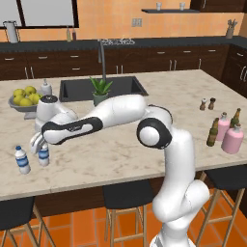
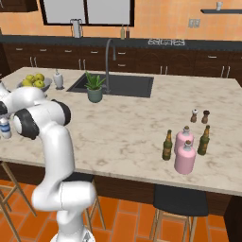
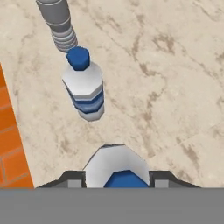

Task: Move the plastic bottles in the middle to the plastics group, and the glass bottles in the middle to the glass group.

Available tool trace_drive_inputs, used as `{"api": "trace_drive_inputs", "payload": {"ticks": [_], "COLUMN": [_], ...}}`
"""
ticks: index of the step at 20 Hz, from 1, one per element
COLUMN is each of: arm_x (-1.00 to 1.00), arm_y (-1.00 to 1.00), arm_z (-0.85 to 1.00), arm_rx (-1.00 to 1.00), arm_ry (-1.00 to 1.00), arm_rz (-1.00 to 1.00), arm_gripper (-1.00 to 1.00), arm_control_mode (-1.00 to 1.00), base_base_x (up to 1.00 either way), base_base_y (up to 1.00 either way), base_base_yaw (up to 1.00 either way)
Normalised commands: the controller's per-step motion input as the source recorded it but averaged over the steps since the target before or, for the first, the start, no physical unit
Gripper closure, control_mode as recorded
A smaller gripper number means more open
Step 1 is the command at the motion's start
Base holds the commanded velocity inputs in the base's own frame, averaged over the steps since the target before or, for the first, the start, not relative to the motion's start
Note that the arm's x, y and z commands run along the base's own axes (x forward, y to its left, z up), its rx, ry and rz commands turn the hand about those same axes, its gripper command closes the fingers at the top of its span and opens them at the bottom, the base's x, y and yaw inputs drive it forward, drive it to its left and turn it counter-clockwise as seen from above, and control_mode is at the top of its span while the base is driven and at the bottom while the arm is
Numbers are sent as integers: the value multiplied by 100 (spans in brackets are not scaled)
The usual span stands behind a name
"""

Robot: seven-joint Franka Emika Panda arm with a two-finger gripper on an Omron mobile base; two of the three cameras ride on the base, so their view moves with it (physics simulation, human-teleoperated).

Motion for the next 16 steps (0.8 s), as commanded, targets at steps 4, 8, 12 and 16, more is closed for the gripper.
{"api": "trace_drive_inputs", "payload": {"ticks": [4,8,12,16], "arm_x": [9,14,10,1], "arm_y": [0,0,0,0], "arm_z": [-3,-31,-68,-47], "arm_rx": [-4,0,0,0], "arm_ry": [5,3,0,0], "arm_rz": [0,0,0,0], "arm_gripper": [100,100,100,100], "arm_control_mode": [-100,-100,-100,-100], "base_base_x": [0,0,0,0], "base_base_y": [0,0,0,0], "base_base_yaw": [0,0,0,0]}}
